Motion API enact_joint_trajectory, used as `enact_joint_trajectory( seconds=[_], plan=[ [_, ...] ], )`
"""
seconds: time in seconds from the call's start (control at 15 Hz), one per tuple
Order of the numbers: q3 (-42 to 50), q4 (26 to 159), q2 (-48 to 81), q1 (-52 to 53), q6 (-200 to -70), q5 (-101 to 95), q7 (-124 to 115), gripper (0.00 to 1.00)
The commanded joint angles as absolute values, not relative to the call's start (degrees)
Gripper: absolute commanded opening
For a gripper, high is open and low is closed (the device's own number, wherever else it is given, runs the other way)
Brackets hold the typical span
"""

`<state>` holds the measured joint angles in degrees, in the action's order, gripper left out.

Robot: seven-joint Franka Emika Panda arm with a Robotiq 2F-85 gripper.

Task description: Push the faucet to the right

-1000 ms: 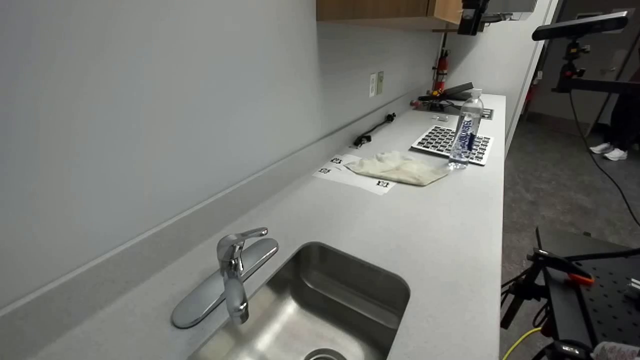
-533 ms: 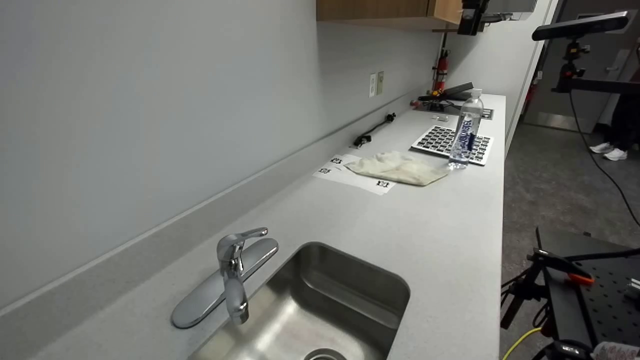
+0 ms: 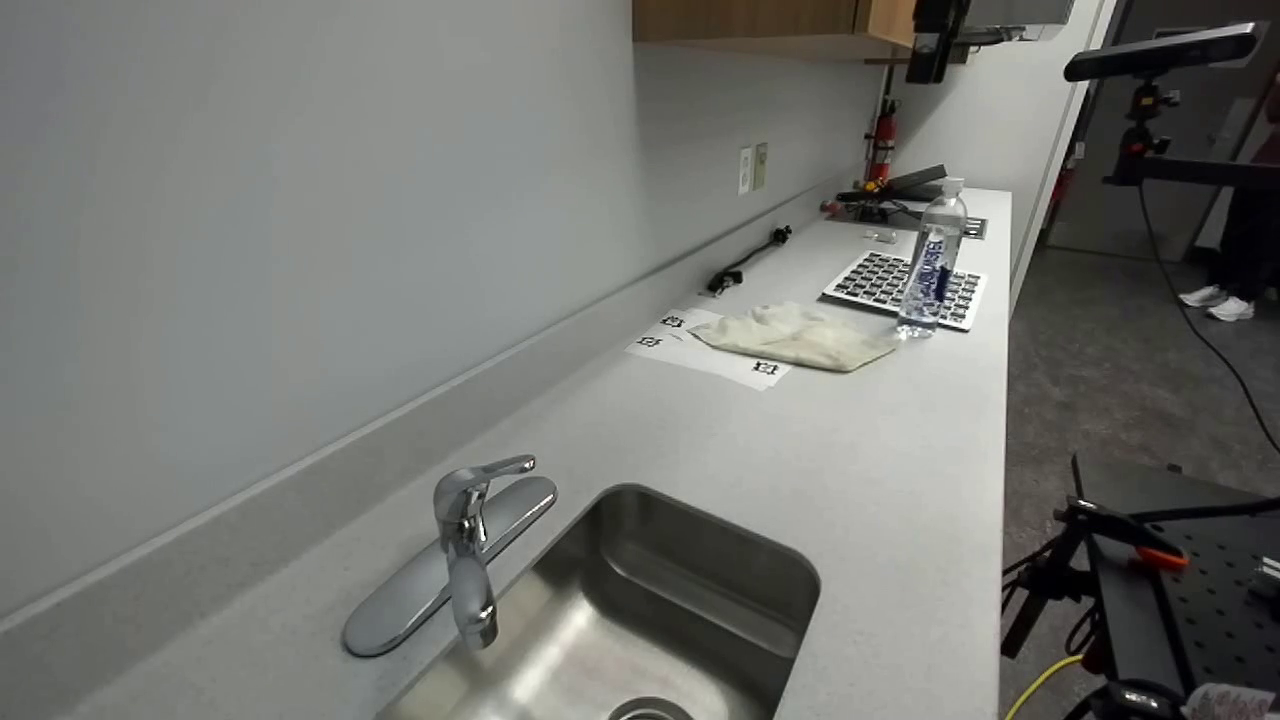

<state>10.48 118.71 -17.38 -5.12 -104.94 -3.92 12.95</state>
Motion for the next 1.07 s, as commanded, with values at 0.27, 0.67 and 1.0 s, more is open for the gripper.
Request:
enact_joint_trajectory(
  seconds=[0.27,0.67,1.0],
  plan=[
    [7.5,118.3,-11.8,-2.8,-111.1,2.2,14.2,1.00],
    [3.4,120.7,-10.0,-0.2,-118.8,6.0,14.4,1.00],
    [0.6,123.7,-9.4,2.2,-124.3,6.8,15.0,1.00]
  ],
)
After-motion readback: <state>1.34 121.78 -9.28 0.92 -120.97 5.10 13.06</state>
